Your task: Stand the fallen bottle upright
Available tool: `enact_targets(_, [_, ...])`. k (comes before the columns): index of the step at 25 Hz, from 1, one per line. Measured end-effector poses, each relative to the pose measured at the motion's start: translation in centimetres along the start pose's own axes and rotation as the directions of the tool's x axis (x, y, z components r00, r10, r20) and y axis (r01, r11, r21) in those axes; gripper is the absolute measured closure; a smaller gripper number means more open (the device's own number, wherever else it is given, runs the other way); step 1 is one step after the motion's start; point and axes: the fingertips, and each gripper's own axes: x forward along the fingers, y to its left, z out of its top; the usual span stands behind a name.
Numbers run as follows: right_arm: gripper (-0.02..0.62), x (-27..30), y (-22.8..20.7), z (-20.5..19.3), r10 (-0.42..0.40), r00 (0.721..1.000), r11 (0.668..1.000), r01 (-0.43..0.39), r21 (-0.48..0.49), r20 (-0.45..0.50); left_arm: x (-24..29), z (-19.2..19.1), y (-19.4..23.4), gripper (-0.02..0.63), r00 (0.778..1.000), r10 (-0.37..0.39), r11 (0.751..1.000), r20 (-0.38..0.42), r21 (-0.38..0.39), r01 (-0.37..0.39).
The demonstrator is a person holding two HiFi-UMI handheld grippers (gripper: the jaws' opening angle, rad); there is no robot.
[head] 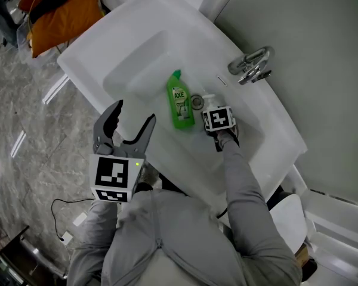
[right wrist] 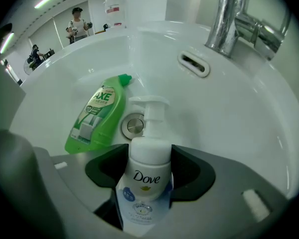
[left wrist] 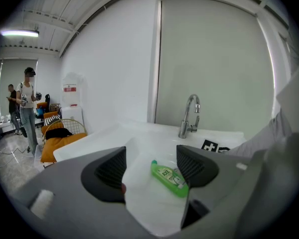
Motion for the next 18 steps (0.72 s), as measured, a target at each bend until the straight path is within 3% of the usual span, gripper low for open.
enact_targets(18, [0.347, -5.6, -0.1, 0.1, -0.057, 0.984, 0.995, 0.043, 0.086, 0.172, -3.0, 1.2, -2.0, 0.252, 0.998, -0.047, 0.998, 0.050, 0.036, 0.045])
